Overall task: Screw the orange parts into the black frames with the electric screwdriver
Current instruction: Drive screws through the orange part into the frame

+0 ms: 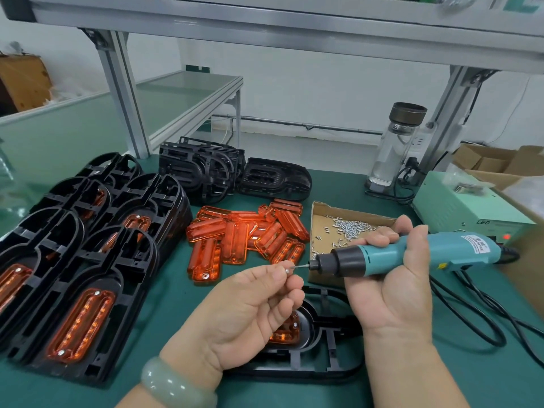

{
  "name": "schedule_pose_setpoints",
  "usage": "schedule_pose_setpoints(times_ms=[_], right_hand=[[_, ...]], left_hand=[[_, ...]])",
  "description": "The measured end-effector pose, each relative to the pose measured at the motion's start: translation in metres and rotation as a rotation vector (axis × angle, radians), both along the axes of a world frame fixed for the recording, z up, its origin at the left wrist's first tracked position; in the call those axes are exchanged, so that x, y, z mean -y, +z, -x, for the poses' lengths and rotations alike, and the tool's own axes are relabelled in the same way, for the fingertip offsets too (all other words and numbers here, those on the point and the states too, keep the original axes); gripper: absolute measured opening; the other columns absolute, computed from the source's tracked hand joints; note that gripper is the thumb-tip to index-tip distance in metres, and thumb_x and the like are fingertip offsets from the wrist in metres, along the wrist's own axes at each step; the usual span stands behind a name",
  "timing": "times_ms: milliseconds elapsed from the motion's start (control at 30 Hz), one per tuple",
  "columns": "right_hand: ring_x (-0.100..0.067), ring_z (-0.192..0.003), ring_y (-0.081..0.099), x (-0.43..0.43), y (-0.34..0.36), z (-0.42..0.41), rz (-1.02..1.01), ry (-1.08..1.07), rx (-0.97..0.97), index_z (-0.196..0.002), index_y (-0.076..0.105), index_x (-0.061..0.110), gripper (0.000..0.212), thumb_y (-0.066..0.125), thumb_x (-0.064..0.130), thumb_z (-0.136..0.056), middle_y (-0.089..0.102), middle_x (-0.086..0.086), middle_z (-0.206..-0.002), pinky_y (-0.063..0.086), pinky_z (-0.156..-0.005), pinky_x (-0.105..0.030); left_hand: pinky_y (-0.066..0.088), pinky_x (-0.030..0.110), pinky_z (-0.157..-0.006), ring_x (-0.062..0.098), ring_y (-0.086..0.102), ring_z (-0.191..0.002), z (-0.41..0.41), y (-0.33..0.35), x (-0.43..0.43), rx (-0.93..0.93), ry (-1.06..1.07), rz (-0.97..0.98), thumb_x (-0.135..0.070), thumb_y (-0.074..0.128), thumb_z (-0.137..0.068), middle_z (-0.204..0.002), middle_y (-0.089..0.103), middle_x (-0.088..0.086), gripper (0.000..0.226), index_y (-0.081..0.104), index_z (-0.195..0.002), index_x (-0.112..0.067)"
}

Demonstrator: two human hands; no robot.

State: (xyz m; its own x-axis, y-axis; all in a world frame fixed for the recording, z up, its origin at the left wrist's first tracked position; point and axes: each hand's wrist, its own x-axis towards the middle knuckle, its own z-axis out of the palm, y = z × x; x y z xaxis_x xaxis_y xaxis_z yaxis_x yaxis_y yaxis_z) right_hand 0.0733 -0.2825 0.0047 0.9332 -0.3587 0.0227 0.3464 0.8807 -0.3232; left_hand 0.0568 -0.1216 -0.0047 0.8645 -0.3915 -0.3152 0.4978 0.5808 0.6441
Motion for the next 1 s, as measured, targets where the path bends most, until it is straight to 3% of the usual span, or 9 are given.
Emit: schedule_pose_setpoints(times_ms=[500,600,833,1000], right_hand=[[-0.003,-0.057,0.050,-0.0003,0.0000,0.0010,0.019,-0.009,0.012,-0.097,0.058,0.027,0.018,0.065,0.033,-0.082,0.049,0.011,-0.070,0.047,-0.063,-0.017],[-0.002,-0.057,0.049,-0.0008,0.0011,0.0011,0.036,-0.014,0.002,-0.097,0.058,0.027,0.018,0.064,0.033,-0.081,0.049,0.011,-0.070,0.045,-0.069,-0.018],[-0.002,-0.057,0.049,-0.0013,0.0011,0.0003,0.054,-0.033,0.000,-0.100,0.057,0.027,0.020,0.065,0.033,-0.082,0.048,0.011,-0.070,0.047,-0.064,-0.018],[-0.003,-0.057,0.050,-0.0004,0.0000,0.0006,0.060,-0.048,0.009,-0.104,0.056,0.028,0.027,0.067,0.032,-0.079,0.050,0.011,-0.071,0.049,-0.064,-0.019]], left_hand=[[0.053,0.018,-0.047,0.015,0.063,-0.057,0.0003,-0.0018,0.0006,0.043,-0.018,-0.036,-0.013,0.061,-0.074,-0.070,0.065,0.011,0.023,0.061,-0.094,-0.003],[0.052,0.018,-0.047,0.014,0.063,-0.057,0.0004,-0.0031,0.0011,0.078,-0.002,-0.069,-0.015,0.062,-0.073,-0.070,0.065,0.010,0.026,0.061,-0.095,-0.003],[0.050,0.017,-0.049,0.012,0.062,-0.059,0.0005,-0.0077,0.0031,0.264,0.090,-0.262,-0.022,0.064,-0.071,-0.069,0.066,0.008,0.029,0.065,-0.093,-0.003],[0.050,0.017,-0.053,0.013,0.065,-0.061,0.0008,-0.0086,0.0050,0.402,0.165,-0.449,-0.033,0.066,-0.067,-0.069,0.069,0.005,0.017,0.075,-0.076,-0.022]])
